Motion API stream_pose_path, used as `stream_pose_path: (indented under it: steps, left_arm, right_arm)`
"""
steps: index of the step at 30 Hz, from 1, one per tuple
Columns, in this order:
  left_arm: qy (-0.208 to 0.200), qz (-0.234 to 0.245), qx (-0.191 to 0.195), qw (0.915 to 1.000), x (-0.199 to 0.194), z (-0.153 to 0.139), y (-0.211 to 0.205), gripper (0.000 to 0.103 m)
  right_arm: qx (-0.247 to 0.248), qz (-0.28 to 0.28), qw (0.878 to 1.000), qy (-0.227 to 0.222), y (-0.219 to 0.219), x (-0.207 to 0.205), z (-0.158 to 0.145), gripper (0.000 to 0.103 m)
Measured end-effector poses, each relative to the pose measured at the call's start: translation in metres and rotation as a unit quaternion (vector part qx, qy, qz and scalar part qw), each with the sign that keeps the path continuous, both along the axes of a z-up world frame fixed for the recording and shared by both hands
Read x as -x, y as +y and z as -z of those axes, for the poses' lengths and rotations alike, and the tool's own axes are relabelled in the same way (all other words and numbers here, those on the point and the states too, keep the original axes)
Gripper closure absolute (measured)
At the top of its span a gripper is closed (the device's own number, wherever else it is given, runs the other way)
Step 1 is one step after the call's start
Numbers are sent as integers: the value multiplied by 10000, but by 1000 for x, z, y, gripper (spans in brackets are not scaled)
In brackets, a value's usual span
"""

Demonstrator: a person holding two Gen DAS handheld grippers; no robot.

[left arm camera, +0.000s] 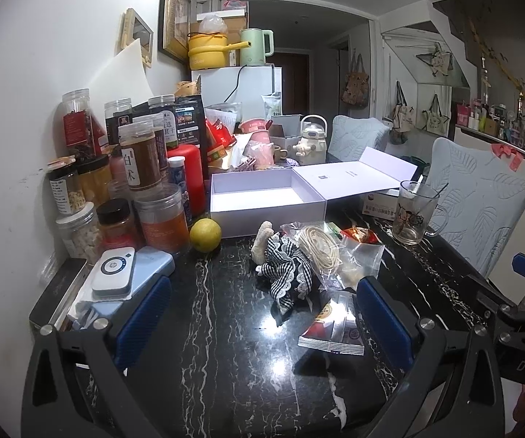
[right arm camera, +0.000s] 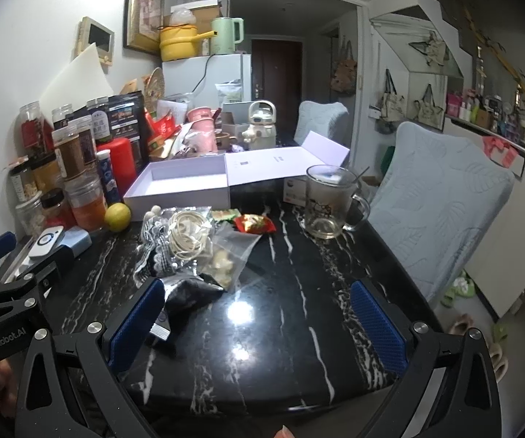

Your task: Organize soft objects

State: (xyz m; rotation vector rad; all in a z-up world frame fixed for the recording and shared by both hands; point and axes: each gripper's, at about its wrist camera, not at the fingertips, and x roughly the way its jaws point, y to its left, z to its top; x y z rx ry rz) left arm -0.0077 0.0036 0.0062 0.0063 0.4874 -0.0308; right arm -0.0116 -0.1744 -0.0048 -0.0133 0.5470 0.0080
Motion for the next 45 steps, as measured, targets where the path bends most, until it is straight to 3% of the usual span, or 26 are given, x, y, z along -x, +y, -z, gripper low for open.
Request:
stream_pose_path:
  steps: [45]
  left_arm:
    - [-21, 106, -5, 9999, 5, 1, -4, 0]
  right_arm:
    - [-2, -21, 10000, -46, 2, 2, -3, 0]
